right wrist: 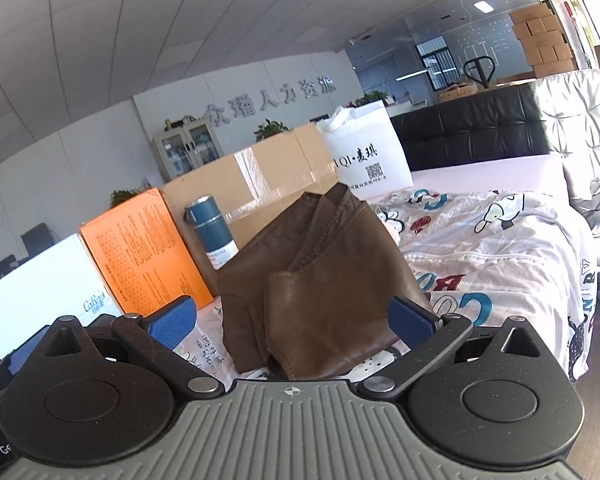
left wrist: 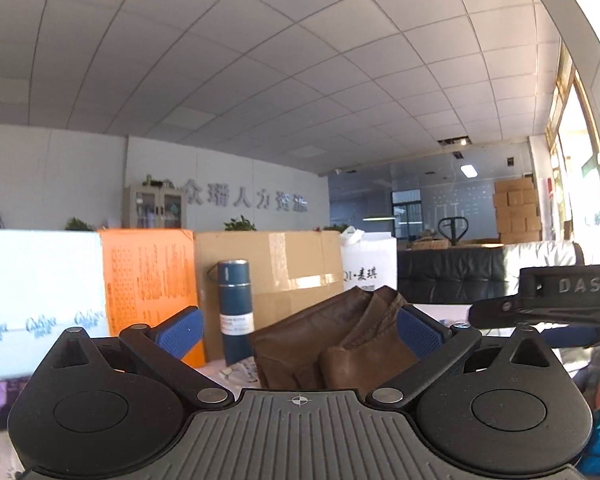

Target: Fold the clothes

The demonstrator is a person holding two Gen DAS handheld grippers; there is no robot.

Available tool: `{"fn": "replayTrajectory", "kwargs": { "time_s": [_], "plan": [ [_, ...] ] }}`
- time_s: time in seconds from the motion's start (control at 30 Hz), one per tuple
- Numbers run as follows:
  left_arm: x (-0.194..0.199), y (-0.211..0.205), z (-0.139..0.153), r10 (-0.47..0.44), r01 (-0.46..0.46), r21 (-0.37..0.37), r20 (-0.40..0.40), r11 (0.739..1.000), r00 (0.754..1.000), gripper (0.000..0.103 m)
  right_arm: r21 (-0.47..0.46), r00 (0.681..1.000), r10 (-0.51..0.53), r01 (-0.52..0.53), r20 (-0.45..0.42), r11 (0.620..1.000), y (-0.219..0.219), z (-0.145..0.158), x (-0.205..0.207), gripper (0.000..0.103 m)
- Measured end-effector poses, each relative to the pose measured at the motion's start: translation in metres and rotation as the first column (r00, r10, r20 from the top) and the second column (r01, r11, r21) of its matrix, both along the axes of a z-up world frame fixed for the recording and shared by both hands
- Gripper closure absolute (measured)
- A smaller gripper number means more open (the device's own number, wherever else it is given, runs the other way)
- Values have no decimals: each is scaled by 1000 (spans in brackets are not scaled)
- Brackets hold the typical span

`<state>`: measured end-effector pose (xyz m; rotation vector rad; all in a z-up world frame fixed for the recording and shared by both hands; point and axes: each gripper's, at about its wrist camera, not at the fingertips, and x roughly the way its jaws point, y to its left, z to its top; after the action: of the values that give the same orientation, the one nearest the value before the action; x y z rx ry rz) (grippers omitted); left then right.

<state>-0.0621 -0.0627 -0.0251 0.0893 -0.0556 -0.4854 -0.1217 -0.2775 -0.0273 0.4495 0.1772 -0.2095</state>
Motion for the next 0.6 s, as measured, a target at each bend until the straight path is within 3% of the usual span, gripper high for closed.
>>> {"fn": "replayTrajectory", "kwargs": {
  "time_s": [0.1,0.2,0.27,0.43,0.6],
  "plan": [
    [-29,-18,4,88,-88,17,16,996,996,0,36,1000,22,-23,23,999,-26,-6,-28,0],
    [-51,-36,20,46,-44,52,-30,998,998,0,110,1000,23,-24,13,994,-47,-12,-53,0],
    [-63,-48,27,39,-38,96,-12,995,999,0,104,998,40,-35,-44,994,-54,-9,-55,0],
    [-73,-66,31,-17,17,169,0,985,1000,0,159,999,24,-17,-46,987,-61,-14,-65,0],
    [-37,-60,22,-68,69,158,-15,985,998,0,126,997,-45,53,-64,991,-55,-17,-51,0]
  ]
}}
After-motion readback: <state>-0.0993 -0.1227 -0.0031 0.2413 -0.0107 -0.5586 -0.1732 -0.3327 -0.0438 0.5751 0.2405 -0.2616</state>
